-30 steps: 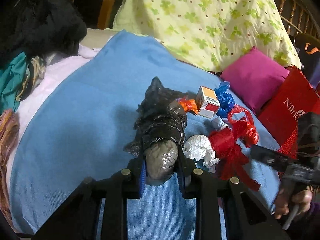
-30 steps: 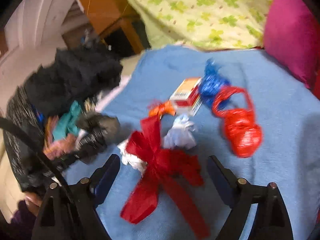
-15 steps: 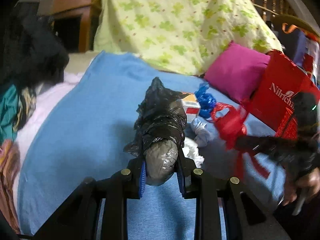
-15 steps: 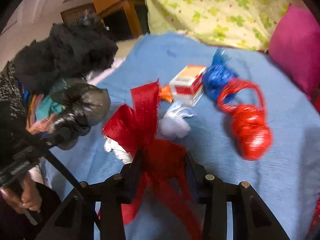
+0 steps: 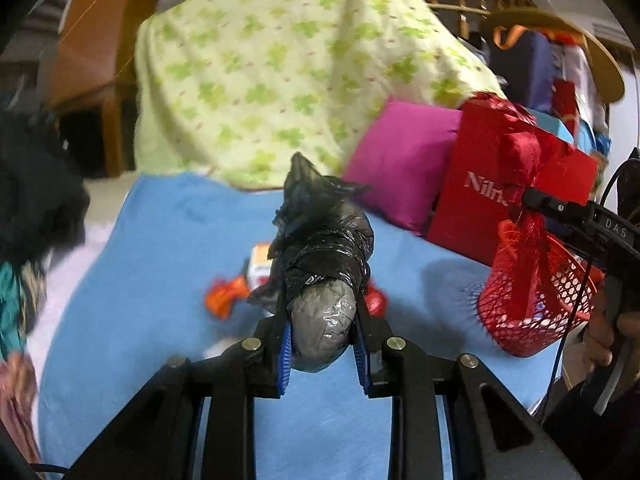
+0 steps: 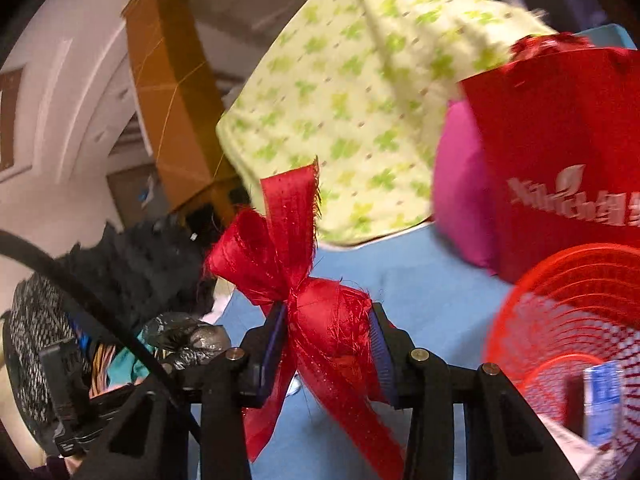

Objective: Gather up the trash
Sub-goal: 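Carry the black bag and red ribbon over the red mesh basket, then open both grippers to drop the bag and ribbon into the basket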

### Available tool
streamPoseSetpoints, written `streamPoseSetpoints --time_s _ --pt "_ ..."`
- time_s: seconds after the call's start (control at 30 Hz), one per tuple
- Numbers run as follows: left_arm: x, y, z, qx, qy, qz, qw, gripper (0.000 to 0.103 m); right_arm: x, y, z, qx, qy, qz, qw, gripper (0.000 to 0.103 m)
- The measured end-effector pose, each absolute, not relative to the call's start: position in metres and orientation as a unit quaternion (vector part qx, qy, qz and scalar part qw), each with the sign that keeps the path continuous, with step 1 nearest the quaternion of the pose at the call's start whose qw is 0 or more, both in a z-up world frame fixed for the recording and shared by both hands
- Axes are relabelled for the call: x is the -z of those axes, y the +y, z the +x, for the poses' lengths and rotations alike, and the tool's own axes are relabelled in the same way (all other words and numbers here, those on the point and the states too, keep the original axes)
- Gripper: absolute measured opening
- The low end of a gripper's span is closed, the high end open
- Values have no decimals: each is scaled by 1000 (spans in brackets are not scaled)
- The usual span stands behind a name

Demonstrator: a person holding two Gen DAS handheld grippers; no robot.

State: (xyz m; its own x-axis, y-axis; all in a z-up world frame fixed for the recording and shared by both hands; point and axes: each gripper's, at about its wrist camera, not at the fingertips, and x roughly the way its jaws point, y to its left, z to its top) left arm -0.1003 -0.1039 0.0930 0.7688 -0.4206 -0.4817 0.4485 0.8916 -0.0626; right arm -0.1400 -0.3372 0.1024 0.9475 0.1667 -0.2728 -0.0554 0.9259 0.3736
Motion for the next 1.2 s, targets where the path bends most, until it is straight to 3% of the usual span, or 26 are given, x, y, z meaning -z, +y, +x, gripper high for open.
streamPoseSetpoints --time_s 0.63,1.2 --pt "-142 -258 -143 290 218 124 923 28 -106 -453 -214 27 97 259 961 45" --pt "-129 -346 -153 361 245 150 887 28 -96 -517 -252 86 69 336 935 48"
